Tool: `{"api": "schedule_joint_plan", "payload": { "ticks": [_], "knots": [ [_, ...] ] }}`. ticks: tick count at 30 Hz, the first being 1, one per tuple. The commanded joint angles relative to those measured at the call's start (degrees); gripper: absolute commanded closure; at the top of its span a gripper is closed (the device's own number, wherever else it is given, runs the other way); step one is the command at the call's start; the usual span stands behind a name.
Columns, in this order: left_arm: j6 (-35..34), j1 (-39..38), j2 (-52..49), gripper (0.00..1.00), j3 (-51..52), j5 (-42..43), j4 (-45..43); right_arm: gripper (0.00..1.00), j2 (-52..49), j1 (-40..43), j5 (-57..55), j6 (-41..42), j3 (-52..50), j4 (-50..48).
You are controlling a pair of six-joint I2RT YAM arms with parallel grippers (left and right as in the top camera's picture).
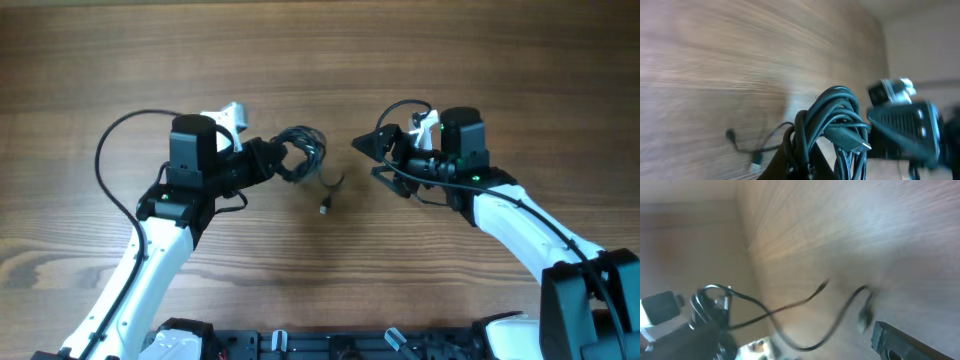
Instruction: Untangle cables
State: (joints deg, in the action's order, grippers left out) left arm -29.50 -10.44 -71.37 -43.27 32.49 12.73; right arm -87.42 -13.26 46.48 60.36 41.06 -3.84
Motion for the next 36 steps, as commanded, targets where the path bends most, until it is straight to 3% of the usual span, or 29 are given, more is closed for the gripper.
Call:
{"api": "schedule_joint_plan", "payload": {
  "ticks": [1, 3, 6, 10, 17, 19, 21, 23, 26, 28, 31, 36],
  "knots": [
    [7.87, 0.22, 1.09, 0.96, -1.01, 7.32, -1.53, 0.00, 1.05, -2.49, 9.66, 18.99, 0.22, 0.07],
    [5.86, 0.22, 1.09, 0.96, -1.01, 7.34, -1.57, 0.00, 1.05, -5.16, 7.02, 35.08, 0.22, -0.20],
    [4.37, -0.15, 1.09, 0.96, -1.01, 7.37, -1.36, 0.00, 1.01, -10.21, -1.84, 49.90, 0.22, -4.33],
    [4.39, -2.45, 1.09, 0.96, -1.01, 7.37, -0.94, 0.00, 1.01, -13.53, -13.81, 58.31, 0.22, -11.50],
    [4.66, -4.09, 1.09, 0.96, -1.01, 7.34, 0.83, 0.00, 1.01, -13.07, -29.81, 58.34, 0.22, -12.28],
    [4.68, -4.09, 1.09, 0.96, -1.01, 7.37, 1.68, 0.09, 1.01, -12.31, -30.12, 58.31, 0.22, -12.70],
    [5.29, -4.09, 1.09, 0.96, -1.01, 7.32, 1.86, 0.12, 1.01, -12.15, -30.03, 57.99, 0.22, -13.05],
    [5.11, -3.80, 1.09, 0.96, -1.01, 5.18, 1.88, 0.00, 1.01, -11.82, -31.06, 47.32, 0.22, -11.67],
    [0.31, -1.99, 1.09, 0.96, -1.01, -5.90, 1.86, 0.00, 1.18, -7.78, -28.74, 27.98, 0.22, -3.82],
    [-1.20, -1.09, 1.09, 0.96, -1.01, -11.06, 1.84, 0.00, 1.86, -3.52, -18.82, 25.29, 0.22, -0.72],
    [-0.33, -1.07, 1.09, 0.96, -1.01, -12.85, 1.73, 0.00, 1.92, -1.31, -1.11, 31.28, 0.22, -6.80],
    [-1.03, -1.29, 1.09, 0.96, -1.01, -12.81, 1.66, 0.00, 1.75, -7.23, -6.58, 56.24, 0.22, -9.18]
  ]
}}
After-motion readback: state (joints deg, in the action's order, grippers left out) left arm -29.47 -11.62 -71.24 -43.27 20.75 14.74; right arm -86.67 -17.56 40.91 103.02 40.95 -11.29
